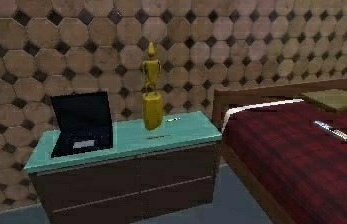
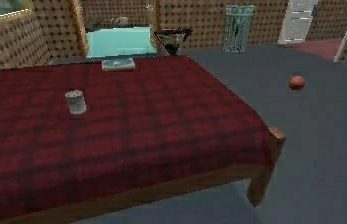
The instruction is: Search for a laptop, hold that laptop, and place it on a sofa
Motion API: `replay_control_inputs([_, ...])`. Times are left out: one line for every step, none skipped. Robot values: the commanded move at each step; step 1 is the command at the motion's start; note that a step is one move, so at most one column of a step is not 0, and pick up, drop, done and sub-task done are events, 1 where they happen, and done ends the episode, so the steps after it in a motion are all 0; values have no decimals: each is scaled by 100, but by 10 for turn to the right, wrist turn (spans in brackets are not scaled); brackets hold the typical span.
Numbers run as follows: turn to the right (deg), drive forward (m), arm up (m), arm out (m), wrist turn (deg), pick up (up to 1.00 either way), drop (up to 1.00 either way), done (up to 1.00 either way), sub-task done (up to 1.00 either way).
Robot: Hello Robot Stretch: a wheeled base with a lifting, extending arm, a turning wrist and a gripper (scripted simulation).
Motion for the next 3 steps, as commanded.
replay_control_inputs([60,0,0,0,0,0,0,0,0])
replay_control_inputs([0,35,0,0,0,0,0,0,0])
replay_control_inputs([-450,0,0,0,0,0,0,0,0])
